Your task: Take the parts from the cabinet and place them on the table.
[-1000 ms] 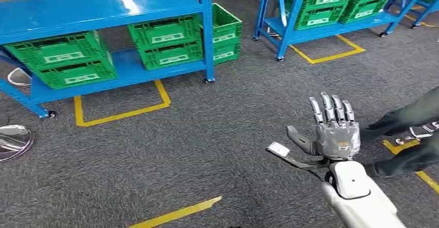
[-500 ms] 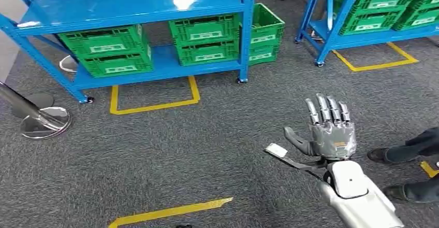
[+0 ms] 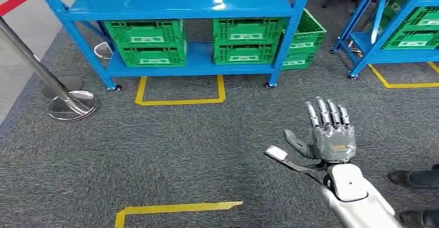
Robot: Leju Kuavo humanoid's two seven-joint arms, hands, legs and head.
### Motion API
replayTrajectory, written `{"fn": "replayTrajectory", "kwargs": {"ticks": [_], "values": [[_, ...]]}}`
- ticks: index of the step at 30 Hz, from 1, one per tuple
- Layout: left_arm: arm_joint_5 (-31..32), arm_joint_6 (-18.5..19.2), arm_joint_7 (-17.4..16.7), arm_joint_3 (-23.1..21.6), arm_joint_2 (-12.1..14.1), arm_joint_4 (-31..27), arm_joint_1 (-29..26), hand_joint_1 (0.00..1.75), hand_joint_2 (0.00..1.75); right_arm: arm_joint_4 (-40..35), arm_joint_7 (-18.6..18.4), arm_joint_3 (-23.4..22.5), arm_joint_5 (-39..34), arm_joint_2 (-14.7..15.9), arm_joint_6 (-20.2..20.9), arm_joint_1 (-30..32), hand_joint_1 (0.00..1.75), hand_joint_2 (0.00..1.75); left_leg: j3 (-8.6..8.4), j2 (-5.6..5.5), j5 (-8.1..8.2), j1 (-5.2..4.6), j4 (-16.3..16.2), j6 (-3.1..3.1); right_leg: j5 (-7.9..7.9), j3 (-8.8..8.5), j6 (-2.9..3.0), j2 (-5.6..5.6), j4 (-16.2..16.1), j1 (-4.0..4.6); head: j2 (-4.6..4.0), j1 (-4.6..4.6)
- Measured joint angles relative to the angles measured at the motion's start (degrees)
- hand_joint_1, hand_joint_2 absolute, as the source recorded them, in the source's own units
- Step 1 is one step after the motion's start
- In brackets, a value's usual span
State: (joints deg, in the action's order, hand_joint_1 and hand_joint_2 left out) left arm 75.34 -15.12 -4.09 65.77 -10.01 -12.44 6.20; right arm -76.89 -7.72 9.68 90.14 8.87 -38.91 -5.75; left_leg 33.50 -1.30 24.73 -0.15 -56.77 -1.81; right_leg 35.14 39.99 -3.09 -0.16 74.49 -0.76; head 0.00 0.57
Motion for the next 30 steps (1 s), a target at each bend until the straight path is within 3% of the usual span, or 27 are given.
{"fn": "replayTrajectory", "kwargs": {"ticks": [1,3,4,5,6,7,8,14,16,18,19,30], "values": [[0.0,0.02,0.0,0.0,-0.02,0.0,0.0,0.0,0.0,0.02,0.0,-0.02,0.0,0.0,0.0,-0.03,0.0,0.0,-0.13,-0.56,0.06,0.05,-0.02,0.09,-2.77,-1.32,-0.03,0.01,-3.58,-0.08,0.0,-0.04],[0.0,0.09,0.0,0.0,-0.13,0.0,0.06,0.0,0.0,0.04,0.04,-0.11,-0.04,0.02,0.0,-0.09,0.0,0.0,-0.56,-1.17,0.35,0.11,-0.05,0.53,-8.53,-6.09,-0.12,0.45,-14.34,-0.46,0.0,-0.06],[0.0,0.11,-0.02,0.0,-0.11,0.0,0.05,0.0,0.0,0.13,0.33,-0.18,-0.2,0.02,0.0,-0.14,0.0,0.0,-0.51,-1.58,0.48,-0.31,-0.25,0.86,-7.59,-6.92,-0.07,0.84,-16.09,-0.28,0.0,-0.09],[0.0,0.11,-0.04,0.0,-0.11,0.0,0.05,0.0,0.0,0.13,0.98,-0.24,-0.65,0.02,0.0,-0.17,0.0,0.0,-0.15,-1.87,0.56,-0.33,-0.65,1.05,-7.51,-7.85,0.55,0.96,-17.01,-0.4,0.0,0.0],[-0.09,0.11,-0.04,0.0,-0.09,0.0,-0.01,0.0,0.0,0.26,2.15,-0.54,-1.41,0.0,0.0,0.07,0.0,0.0,0.02,-1.86,0.69,-0.35,-0.75,0.96,-7.78,-7.66,0.72,0.93,-17.16,-0.53,0.0,0.05],[-0.22,0.11,0.11,0.0,-0.09,0.0,-0.17,0.0,0.0,0.44,3.46,-0.88,-2.43,0.0,0.0,0.21,0.0,0.0,0.07,-1.85,0.34,-0.36,-0.72,-0.04,-7.78,-7.61,0.72,0.97,-17.04,-0.4,0.0,-0.02],[-0.24,0.13,0.46,0.0,-0.09,0.0,-0.24,0.0,0.0,0.55,4.57,-1.31,-3.28,-0.02,0.0,0.3,0.0,0.0,0.02,-1.84,0.4,-0.36,-0.7,-0.32,-7.79,-7.61,0.75,1.03,-17.04,-0.32,0.0,0.04],[-0.3,0.37,3.34,0.0,-0.11,0.0,-0.13,0.0,0.0,0.85,7.03,-3.73,-4.41,-0.2,0.0,1.52,0.0,0.0,-0.22,-1.82,0.36,-0.03,-0.39,-0.25,-7.58,-7.67,1.46,1.07,-16.99,0.19,0.0,0.02],[-0.42,0.9,4.61,0.0,-0.11,0.0,-0.11,0.0,0.0,0.85,7.45,-4.44,-4.48,-0.39,0.0,2.14,0.0,0.0,-0.21,-1.82,0.37,0.04,-0.36,-0.02,-7.49,-7.68,1.64,1.05,-16.96,0.27,0.0,0.0],[-0.42,1.36,5.99,0.0,-0.13,0.0,-0.12,0.0,0.0,0.85,8.04,-5.25,-4.83,-0.48,0.0,2.75,0.0,0.0,-0.24,-1.82,0.43,0.19,-0.2,1.64,-7.47,-7.63,1.69,1.02,-16.85,0.33,0.0,0.0],[-0.39,1.44,6.27,-0.02,-0.18,0.0,-0.12,0.0,0.0,0.85,8.2,-5.6,-4.94,-0.52,0.0,2.98,0.0,0.0,-0.24,-1.82,0.47,0.24,-0.19,1.99,-7.44,-7.62,1.72,1.03,-16.84,0.34,0.0,-0.02],[0.28,2.84,6.49,-0.5,-0.42,0.0,-0.18,0.0,0.0,0.83,9.51,-7.59,-5.9,-1.18,0.0,5.74,0.0,0.0,-0.21,-1.81,0.5,-0.06,-0.22,1.97,-7.48,-7.7,1.68,1.01,-16.92,0.04,0.0,-0.02]]}}
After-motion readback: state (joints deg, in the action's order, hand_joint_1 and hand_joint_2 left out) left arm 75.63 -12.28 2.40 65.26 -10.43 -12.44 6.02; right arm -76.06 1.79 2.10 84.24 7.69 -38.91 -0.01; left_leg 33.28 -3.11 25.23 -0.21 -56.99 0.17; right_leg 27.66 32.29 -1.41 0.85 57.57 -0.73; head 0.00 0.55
